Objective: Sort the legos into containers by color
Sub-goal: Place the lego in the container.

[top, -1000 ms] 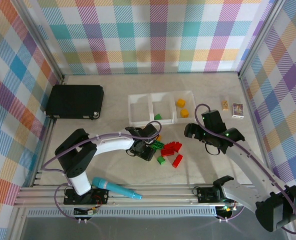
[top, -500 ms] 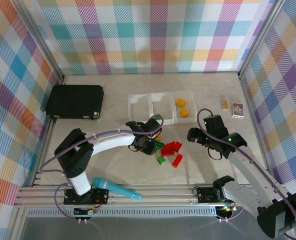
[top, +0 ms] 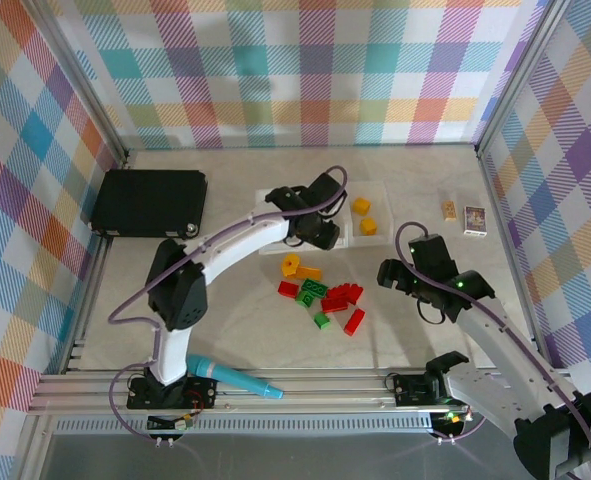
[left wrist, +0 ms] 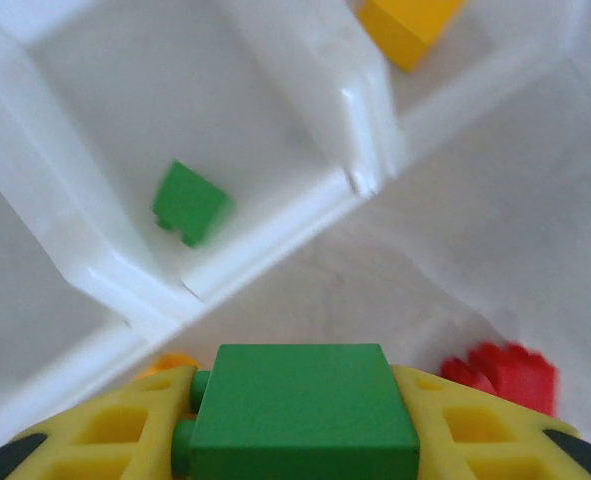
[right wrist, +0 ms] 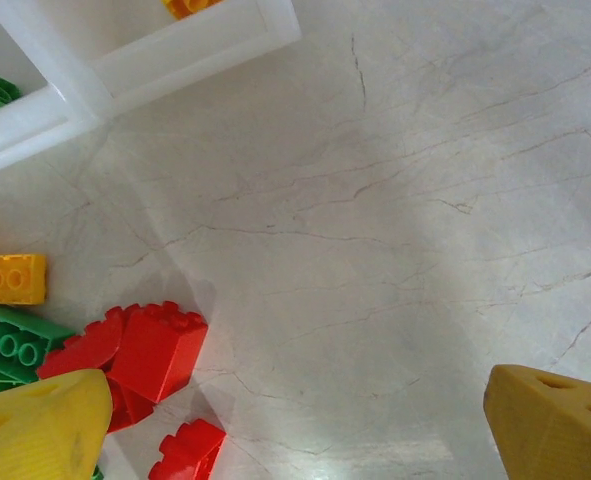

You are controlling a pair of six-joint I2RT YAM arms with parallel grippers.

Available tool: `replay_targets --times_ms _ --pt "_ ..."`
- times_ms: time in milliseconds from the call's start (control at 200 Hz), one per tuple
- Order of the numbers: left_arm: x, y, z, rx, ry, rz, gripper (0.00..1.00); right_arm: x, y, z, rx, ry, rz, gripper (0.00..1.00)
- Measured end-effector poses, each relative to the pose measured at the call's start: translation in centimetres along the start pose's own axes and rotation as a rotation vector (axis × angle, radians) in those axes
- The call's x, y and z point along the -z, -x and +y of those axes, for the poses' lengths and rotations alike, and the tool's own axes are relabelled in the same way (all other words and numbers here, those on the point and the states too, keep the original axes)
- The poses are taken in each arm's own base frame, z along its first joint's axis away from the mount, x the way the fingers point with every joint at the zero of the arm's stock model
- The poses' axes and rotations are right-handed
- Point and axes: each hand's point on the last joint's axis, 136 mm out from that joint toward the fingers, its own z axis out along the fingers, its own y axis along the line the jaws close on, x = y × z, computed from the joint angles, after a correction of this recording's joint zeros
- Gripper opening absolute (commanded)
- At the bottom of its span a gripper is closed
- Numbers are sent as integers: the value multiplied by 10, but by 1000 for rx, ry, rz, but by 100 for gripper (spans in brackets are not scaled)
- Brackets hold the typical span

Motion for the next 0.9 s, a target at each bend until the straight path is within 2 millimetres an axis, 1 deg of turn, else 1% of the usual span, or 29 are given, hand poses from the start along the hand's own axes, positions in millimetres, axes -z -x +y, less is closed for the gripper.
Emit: replay_targets --times_ms 115,210,340,470,600,660,795,900 --pt "-22 15 17 9 29 14 32 0 -4 -3 -3 2 -4 96" --pt "-33 28 28 19 44 6 33 2 -6 -4 -4 6 -9 96" --pt "-40 49 32 33 38 -29 35 1 -7 -4 -6 8 -7 96" --pt "-44 64 31 29 20 -58 38 1 -8 -5 -7 5 -4 96" --pt "-53 73 27 21 7 -71 42 1 -9 -6 -6 1 2 96" --pt "-61 75 27 21 6 -70 43 2 -10 -7 -5 0 4 96" --pt "-79 76 28 28 6 -63 48 4 -11 -8 -2 -1 5 96" --pt "-89 76 33 48 8 -60 58 6 -13 -9 -1 -3 7 96"
